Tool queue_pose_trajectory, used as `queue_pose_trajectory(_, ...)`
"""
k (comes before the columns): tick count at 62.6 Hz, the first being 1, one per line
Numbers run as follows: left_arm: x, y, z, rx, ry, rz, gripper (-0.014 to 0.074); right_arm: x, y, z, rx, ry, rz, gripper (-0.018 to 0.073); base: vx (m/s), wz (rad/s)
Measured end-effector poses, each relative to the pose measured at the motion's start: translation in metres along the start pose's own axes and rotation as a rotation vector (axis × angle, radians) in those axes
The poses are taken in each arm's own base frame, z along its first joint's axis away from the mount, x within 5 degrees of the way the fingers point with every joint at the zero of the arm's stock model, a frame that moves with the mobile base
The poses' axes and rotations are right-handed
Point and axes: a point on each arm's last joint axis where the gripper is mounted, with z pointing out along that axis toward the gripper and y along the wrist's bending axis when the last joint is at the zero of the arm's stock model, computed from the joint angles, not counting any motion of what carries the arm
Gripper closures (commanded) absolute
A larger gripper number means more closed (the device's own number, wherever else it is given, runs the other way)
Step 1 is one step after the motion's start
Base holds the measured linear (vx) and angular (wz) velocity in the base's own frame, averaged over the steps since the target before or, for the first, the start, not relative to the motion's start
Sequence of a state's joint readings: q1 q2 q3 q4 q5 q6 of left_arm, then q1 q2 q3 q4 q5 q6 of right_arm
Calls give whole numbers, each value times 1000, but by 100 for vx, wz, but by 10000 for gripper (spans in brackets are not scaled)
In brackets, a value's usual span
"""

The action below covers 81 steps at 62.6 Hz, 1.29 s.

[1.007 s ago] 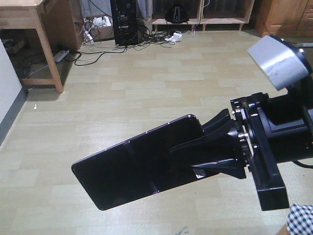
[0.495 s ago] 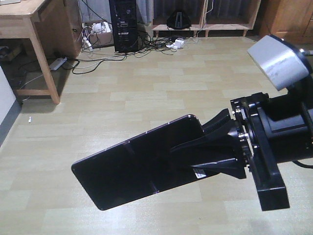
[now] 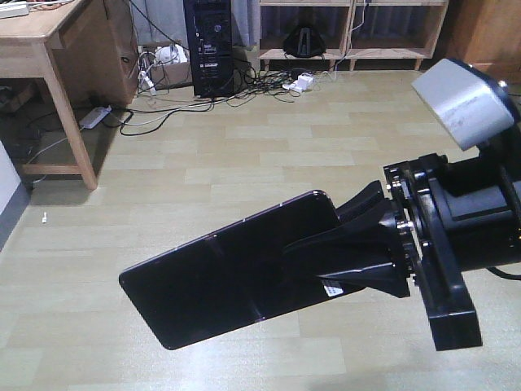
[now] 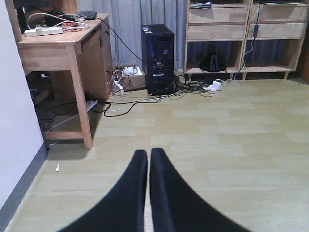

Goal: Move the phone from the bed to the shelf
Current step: 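Keep holding the phone raised while the base drives across the room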

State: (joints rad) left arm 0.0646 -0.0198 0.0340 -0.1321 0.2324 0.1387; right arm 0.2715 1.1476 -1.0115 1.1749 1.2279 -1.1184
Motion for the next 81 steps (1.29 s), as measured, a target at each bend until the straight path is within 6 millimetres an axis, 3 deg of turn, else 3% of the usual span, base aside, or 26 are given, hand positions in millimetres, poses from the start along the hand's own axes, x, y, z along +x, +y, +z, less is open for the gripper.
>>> queue_pose_trajectory(81, 0, 0, 0, 0, 0, 0, 596, 0, 0, 0, 0, 0, 0, 561, 16, -2)
